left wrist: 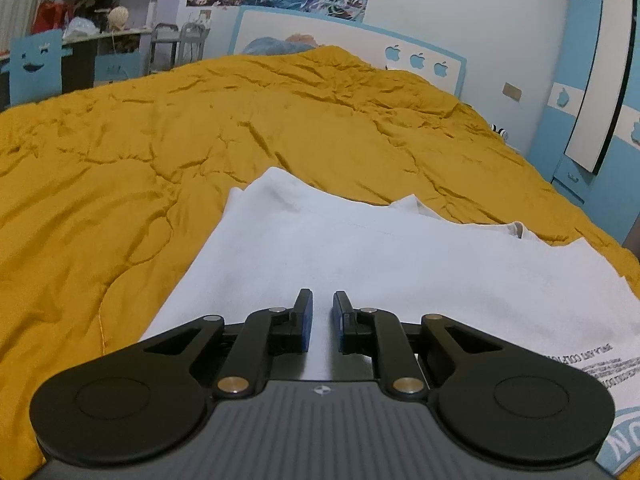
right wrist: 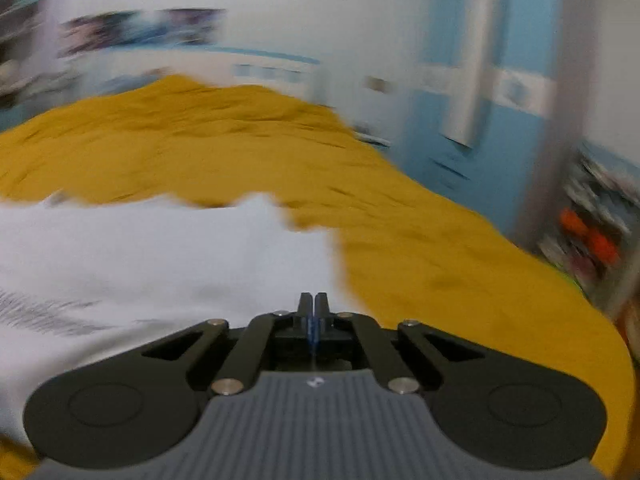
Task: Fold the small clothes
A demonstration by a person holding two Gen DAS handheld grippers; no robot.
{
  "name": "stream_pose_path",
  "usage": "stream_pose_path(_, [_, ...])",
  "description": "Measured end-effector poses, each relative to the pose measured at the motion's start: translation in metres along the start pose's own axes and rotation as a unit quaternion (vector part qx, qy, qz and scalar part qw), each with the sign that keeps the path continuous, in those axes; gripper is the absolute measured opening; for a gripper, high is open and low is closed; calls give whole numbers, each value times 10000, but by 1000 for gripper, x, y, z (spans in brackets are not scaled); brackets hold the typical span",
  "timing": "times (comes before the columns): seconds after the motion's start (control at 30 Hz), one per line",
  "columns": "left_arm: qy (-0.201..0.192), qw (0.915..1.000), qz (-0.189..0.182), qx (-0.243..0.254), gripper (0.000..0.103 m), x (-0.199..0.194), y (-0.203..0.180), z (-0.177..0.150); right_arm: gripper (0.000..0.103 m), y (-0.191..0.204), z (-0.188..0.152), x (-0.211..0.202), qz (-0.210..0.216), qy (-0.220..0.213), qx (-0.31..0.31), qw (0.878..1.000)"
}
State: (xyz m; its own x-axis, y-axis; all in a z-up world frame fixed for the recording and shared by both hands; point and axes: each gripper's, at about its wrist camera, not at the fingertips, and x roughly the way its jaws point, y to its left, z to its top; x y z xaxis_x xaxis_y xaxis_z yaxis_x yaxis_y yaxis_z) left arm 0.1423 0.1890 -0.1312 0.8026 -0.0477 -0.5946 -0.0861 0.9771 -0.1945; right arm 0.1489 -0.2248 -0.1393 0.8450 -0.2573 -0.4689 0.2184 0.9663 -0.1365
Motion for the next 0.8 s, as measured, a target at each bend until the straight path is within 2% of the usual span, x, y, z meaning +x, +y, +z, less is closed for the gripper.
stream_pose_path(0.1, [16,10000,-1,-25,17,1,1,1,6,-46,2,-3,-22,256,1131,9933])
stream_pose_path(0.13, [25,10000,-3,-25,17,0,1,1,28,-60,2,-7,71,321,1480,9884])
stream_pose_path(0.2, [48,10000,-12,-46,17,0,2,2,56,-93,-2,-21,625,500,2366,9683])
stream_pose_path(0.27, [52,10000,-20,-71,17,0,3,3,56,-122,-7,-36,1168,508,3230,9378])
stream_pose_path(0.37, [59,9999,-10,-101,17,-1,4,3,53,-151,-18,-48,1840,699,4270,8826])
stream_pose_path(0.43, [68,9997,-66,-205,19,-4,7,6,39,-159,-31,-51,2242,1115,4846,8382])
stream_pose_path(0.5, [84,9993,-123,-341,20,-8,9,8,39,-157,-45,-55,2520,1404,5156,8068])
stream_pose_path(0.53, [73,9991,-148,-398,20,-11,9,10,39,-155,-50,-57,2597,1476,5215,7992])
stream_pose_path(0.6, [8,9984,-197,-531,20,-18,11,12,40,-143,-52,-52,2713,1627,5167,7956])
stream_pose_path(0.7, [-15,9972,-354,-658,20,-26,10,15,43,-127,-50,-45,2699,1820,4987,8033])
stream_pose_path(0.8, [-109,9972,-413,-613,21,-35,4,16,46,-107,-45,-38,2298,1765,4624,8380])
